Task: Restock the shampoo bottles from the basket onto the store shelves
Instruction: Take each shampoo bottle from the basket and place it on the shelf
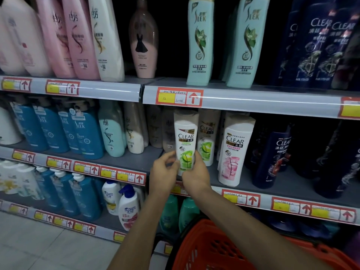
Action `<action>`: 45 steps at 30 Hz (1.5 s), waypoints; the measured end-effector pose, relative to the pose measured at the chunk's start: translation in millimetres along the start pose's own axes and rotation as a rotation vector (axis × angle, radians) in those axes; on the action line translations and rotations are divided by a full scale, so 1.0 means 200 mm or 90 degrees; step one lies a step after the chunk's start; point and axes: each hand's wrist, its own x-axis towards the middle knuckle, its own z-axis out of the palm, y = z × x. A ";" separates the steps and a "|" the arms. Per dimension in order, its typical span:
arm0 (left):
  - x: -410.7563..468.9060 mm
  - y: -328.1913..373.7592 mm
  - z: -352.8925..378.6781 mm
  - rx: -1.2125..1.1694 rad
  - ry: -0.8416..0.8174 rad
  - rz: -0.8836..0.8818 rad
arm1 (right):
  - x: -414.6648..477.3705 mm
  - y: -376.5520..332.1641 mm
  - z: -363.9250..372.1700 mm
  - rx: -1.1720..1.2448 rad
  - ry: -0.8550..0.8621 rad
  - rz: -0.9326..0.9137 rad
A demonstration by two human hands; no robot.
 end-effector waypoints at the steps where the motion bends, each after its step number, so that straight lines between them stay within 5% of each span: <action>1: -0.01 0.01 0.02 0.004 -0.003 0.006 | -0.01 0.01 -0.01 -0.007 0.009 0.002; 10: -0.05 0.07 0.17 -0.031 -0.030 -0.006 | -0.05 0.05 -0.15 0.017 0.089 0.030; 45: -0.03 0.09 0.29 -0.006 -0.026 -0.006 | -0.07 0.12 -0.18 0.074 0.072 -0.021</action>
